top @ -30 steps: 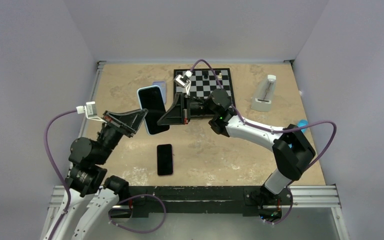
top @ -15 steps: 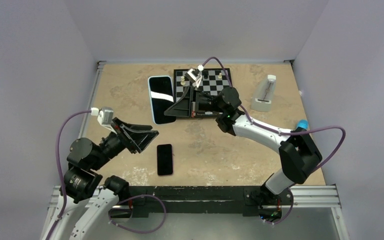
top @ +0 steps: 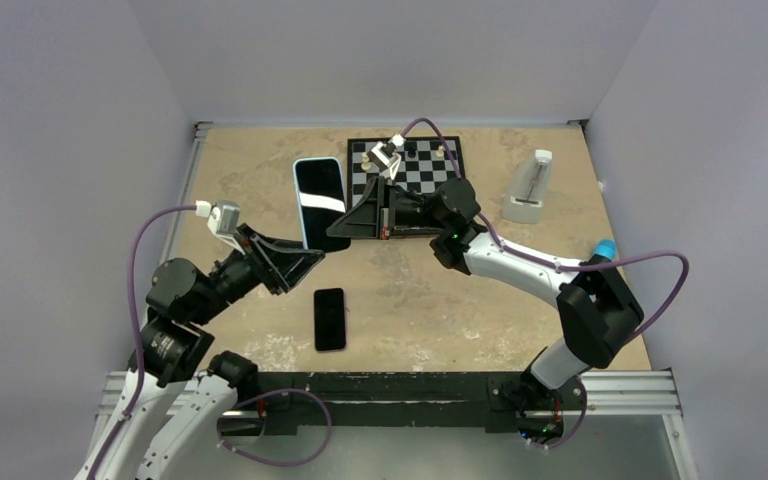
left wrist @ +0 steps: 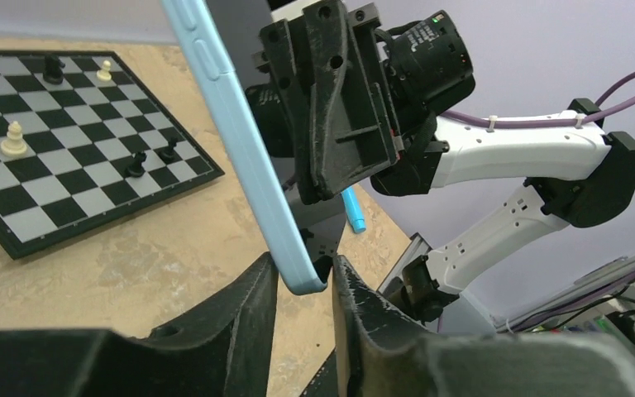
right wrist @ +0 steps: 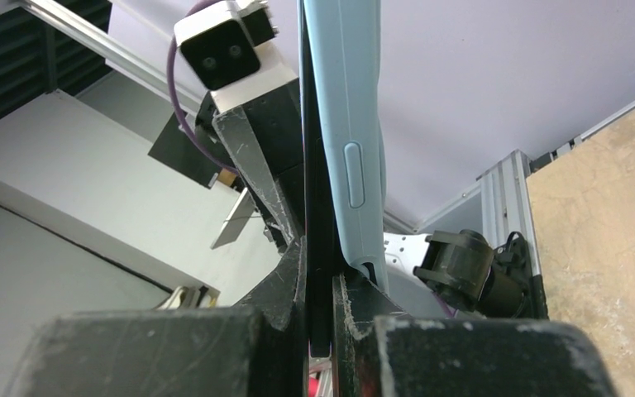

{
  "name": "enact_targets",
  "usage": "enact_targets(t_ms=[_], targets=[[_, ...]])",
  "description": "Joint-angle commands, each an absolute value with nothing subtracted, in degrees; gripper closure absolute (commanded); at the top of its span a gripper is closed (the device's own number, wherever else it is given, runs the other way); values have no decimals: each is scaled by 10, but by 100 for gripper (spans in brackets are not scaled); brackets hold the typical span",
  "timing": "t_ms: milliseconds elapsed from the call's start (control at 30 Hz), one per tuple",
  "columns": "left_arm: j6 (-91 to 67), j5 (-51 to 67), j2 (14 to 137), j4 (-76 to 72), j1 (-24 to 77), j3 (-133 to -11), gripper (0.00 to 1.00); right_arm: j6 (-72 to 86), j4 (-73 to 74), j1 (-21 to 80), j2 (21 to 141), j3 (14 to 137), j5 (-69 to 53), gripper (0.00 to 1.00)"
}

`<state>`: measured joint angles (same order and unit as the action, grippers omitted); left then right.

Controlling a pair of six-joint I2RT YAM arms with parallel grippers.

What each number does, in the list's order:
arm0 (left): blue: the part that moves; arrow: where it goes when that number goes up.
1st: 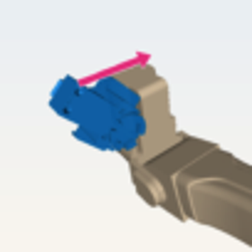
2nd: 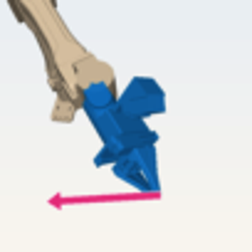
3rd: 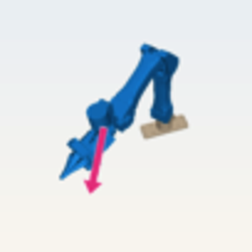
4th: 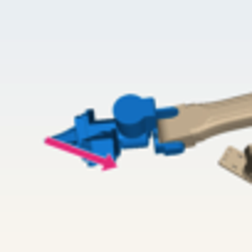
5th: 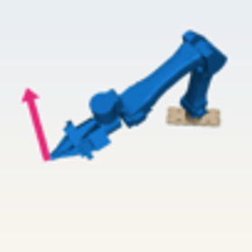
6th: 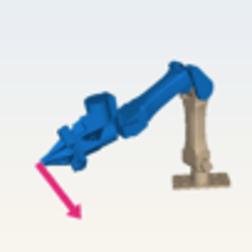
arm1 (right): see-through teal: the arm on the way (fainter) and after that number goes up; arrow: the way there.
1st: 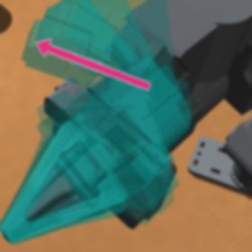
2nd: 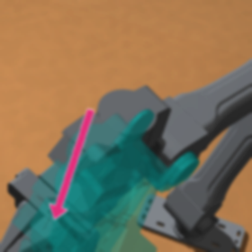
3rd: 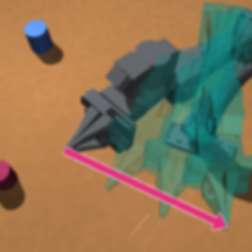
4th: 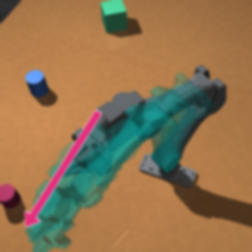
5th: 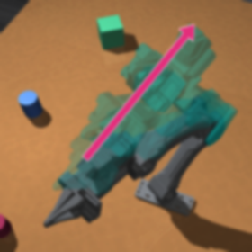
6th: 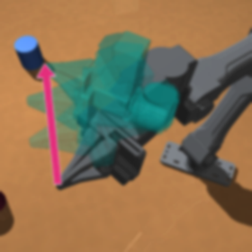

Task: Take the phone out of the phone case
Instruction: Move the phone case to the phone.

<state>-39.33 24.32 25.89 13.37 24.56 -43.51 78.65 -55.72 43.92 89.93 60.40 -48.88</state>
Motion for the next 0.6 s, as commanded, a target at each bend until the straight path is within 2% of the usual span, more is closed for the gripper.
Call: enact_targets(t_ms=[0, 100, 167, 267, 467, 567], targets=[[-317, 251, 264, 120, 248, -457, 76, 801, -615, 445, 861, 607, -483, 100], [-253, 256, 266, 135, 248, -461, 94, 826, -637, 449, 865, 601, -498, 100], [-214, 274, 271, 146, 248, -465, 100, 858, -673, 450, 870, 592, -513, 100], [-171, 283, 284, 186, 247, -480, 100, 912, -739, 450, 877, 576, -540, 100], [-147, 211, 289, 238, 246, -483, 100, 1030, -891, 450, 886, 539, -554, 100], [-136, 166, 281, 252, 246, -474, 100, 1057, -921, 451, 883, 531, -549, 100]])
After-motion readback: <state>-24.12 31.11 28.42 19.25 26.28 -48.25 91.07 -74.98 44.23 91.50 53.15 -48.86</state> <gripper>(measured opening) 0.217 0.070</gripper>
